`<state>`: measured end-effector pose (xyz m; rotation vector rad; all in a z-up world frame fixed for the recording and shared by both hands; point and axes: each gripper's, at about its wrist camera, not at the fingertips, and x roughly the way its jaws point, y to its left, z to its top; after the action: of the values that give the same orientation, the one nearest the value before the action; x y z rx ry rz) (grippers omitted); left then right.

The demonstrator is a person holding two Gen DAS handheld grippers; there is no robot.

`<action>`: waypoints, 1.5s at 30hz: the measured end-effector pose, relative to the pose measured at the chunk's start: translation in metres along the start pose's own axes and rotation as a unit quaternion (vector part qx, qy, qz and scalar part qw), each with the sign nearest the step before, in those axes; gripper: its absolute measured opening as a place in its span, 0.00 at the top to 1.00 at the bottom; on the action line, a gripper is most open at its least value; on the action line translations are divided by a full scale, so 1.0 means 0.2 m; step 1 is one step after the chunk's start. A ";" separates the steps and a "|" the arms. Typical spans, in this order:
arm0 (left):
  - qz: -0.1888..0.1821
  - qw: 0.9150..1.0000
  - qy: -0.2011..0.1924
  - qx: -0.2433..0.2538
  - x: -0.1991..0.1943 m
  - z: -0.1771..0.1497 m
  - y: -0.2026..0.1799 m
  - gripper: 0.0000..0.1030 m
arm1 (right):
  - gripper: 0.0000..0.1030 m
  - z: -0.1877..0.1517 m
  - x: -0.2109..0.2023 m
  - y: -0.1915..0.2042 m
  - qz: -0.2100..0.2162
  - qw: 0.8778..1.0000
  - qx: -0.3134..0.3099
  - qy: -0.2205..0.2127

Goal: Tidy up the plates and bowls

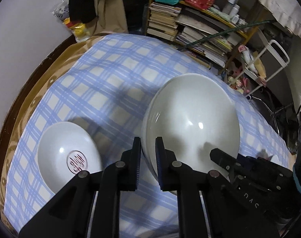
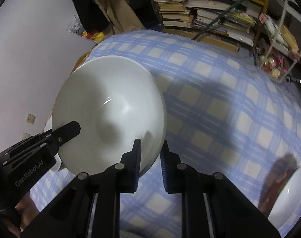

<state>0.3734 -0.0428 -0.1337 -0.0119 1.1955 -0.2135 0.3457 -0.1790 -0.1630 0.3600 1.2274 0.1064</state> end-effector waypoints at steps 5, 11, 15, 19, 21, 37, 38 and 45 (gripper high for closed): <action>-0.004 1.000 0.006 0.029 -0.02 -0.10 -0.15 0.86 | 0.81 -0.11 -0.11 -0.14 0.005 1.000 0.017 -0.016; -0.007 0.999 0.018 0.038 -0.03 -0.24 -0.28 0.85 | 0.81 -0.22 -0.22 -0.25 -0.003 0.999 0.033 -0.024; -0.013 0.999 0.022 0.045 -0.06 -0.32 -0.34 0.85 | 0.81 -0.29 -0.29 -0.30 -0.016 0.999 0.029 -0.032; -0.021 0.998 0.027 0.045 -0.09 -0.40 -0.38 0.85 | 0.81 -0.37 -0.35 -0.33 -0.020 0.999 0.030 -0.035; -0.021 0.998 0.029 0.049 -0.11 -0.45 -0.40 0.85 | 0.81 -0.42 -0.37 -0.35 -0.021 0.999 0.031 -0.036; -0.030 0.994 0.058 0.091 -0.07 -0.76 -0.56 0.83 | 0.81 -0.74 -0.50 -0.44 -0.054 0.997 0.037 -0.043; -0.033 0.993 0.061 0.092 -0.07 -0.78 -0.57 0.83 | 0.81 -0.75 -0.50 -0.45 -0.058 0.997 0.036 -0.041; -0.040 0.991 0.077 0.105 -0.02 -0.84 -0.62 0.83 | 0.81 -0.85 -0.48 -0.55 -0.062 0.996 0.059 -0.028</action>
<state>0.1964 -0.1466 -0.1763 0.1437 1.3218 -0.4154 0.1420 -0.2728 -0.1607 0.3848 1.1997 -0.0835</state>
